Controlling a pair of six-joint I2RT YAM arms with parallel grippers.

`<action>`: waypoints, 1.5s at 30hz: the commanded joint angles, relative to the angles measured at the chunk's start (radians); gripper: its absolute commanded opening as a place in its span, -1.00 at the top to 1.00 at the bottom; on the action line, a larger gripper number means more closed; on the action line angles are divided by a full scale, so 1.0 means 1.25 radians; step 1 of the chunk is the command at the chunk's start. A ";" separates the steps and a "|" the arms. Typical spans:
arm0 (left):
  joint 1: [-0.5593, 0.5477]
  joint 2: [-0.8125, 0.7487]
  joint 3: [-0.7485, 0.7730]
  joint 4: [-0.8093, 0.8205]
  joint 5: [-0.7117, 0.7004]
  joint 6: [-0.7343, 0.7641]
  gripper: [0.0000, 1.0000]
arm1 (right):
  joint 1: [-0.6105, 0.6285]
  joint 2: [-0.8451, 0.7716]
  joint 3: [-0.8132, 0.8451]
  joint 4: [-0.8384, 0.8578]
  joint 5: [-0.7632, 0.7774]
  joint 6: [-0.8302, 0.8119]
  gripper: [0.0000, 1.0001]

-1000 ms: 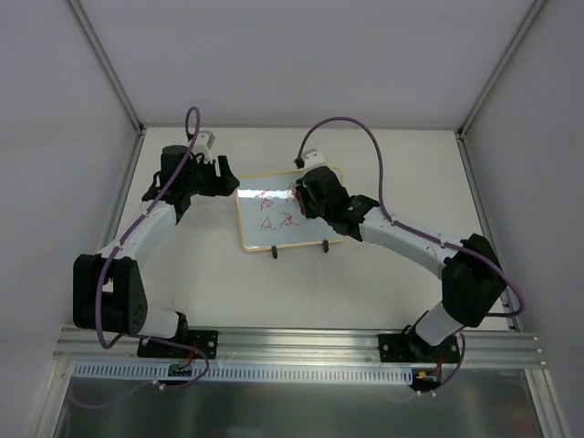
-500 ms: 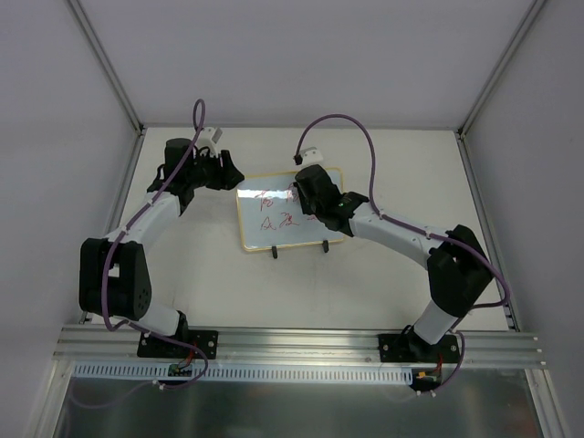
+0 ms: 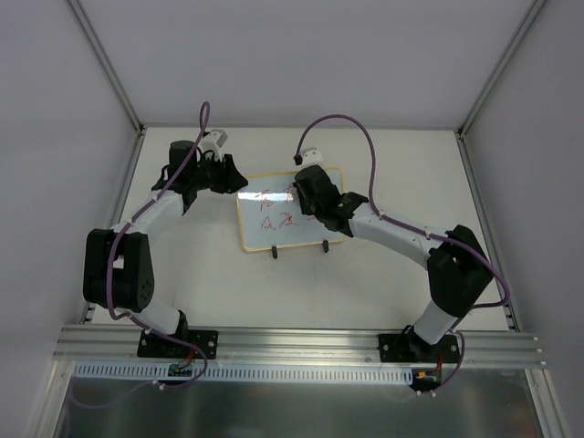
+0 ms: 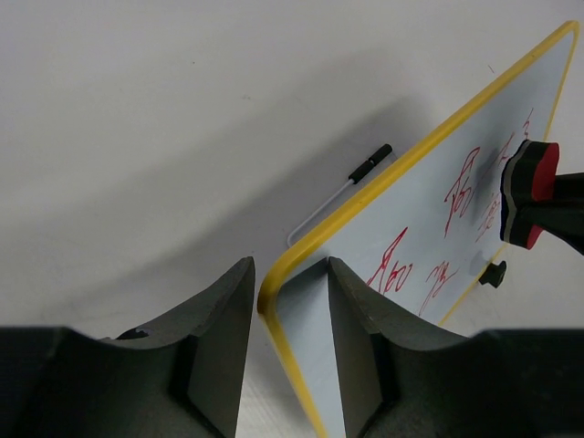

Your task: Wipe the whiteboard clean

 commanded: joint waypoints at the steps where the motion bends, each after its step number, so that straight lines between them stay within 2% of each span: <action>1: 0.006 0.007 0.003 0.034 0.039 0.016 0.25 | 0.011 -0.011 0.018 0.026 0.025 0.015 0.99; 3: 0.006 0.010 0.001 0.034 0.049 0.017 0.32 | 0.013 -0.011 0.018 0.025 0.022 0.015 0.99; 8: 0.006 0.005 -0.019 0.034 0.071 0.024 0.77 | 0.022 -0.007 0.020 0.026 0.035 0.015 0.98; 12: 0.006 -0.002 -0.034 0.034 0.096 0.036 0.91 | 0.022 0.011 0.031 0.028 0.057 0.015 0.99; 24: 0.006 -0.066 -0.118 0.034 0.122 0.138 1.00 | 0.084 0.144 0.095 0.088 0.037 0.036 0.99; 35: 0.006 -0.101 -0.146 0.033 0.131 0.138 1.00 | 0.182 0.269 0.220 0.084 0.019 -0.006 0.99; 41: 0.006 -0.108 -0.156 0.030 0.128 0.139 1.00 | 0.153 0.241 0.196 0.083 0.121 -0.015 0.99; 45: 0.006 -0.113 -0.154 0.022 0.130 0.144 1.00 | 0.084 0.189 0.159 0.084 0.148 -0.009 1.00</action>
